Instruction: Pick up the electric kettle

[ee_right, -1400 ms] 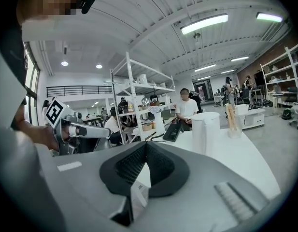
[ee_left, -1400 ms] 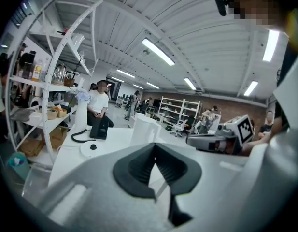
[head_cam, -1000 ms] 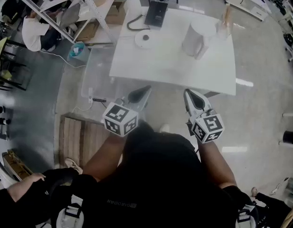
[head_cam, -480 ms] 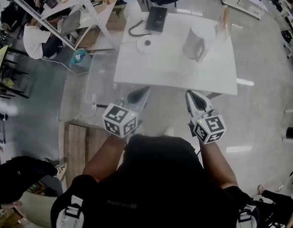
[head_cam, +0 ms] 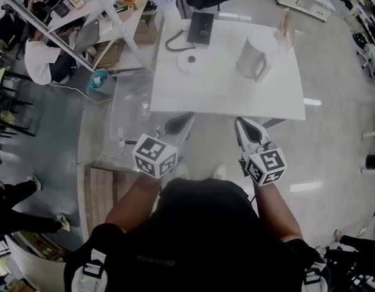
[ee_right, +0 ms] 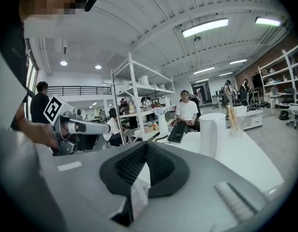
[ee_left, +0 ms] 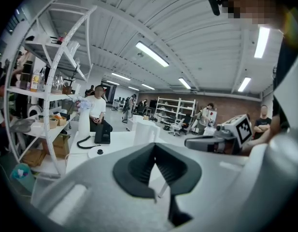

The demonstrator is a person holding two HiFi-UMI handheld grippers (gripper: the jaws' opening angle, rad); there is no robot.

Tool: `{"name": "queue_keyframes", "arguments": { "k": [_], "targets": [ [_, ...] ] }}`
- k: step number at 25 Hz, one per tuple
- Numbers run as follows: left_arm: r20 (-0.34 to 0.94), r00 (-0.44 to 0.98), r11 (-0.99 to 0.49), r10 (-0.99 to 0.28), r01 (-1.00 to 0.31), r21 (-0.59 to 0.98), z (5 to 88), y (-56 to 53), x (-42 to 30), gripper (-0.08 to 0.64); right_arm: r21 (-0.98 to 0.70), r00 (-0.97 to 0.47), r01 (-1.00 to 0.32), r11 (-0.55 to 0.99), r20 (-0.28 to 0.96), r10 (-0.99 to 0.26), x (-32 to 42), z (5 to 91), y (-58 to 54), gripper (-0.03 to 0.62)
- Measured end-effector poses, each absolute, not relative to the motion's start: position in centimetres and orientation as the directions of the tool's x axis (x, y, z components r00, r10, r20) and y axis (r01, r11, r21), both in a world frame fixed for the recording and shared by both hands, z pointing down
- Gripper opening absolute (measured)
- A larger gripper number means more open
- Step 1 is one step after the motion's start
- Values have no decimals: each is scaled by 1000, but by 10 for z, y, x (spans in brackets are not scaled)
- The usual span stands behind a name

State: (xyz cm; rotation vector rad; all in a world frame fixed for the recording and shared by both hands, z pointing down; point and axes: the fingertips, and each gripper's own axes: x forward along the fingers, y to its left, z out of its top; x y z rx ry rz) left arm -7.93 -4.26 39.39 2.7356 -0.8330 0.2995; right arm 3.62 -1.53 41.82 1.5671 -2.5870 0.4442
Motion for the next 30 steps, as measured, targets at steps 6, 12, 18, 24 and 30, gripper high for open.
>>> {"name": "queue_keyframes", "arguments": {
  "k": [6,12,18,24,30],
  "targets": [
    [272,809,-793,-520,-576,198,399,-50,-104,3,-191,-457,-887,420,234,-858,19,421,-16,5],
    [270,815,-798,-512,-568,201,400,-48,-113,3,-198,-454,-889,414,247,-856,10,423,-16,5],
    [271,814,-798,-513,-569,198,399,-47,-115,3,-196,-448,-891,409,240,-861,9,419,-13,5],
    [269,811,-795,-519,-574,195,398,-44,-116,3,-195,-451,-890,413,238,-860,9,419,-9,4],
    [270,808,-793,-524,-578,191,399,-41,-114,3,-194,-456,-887,419,235,-858,11,419,-7,3]
  ]
}}
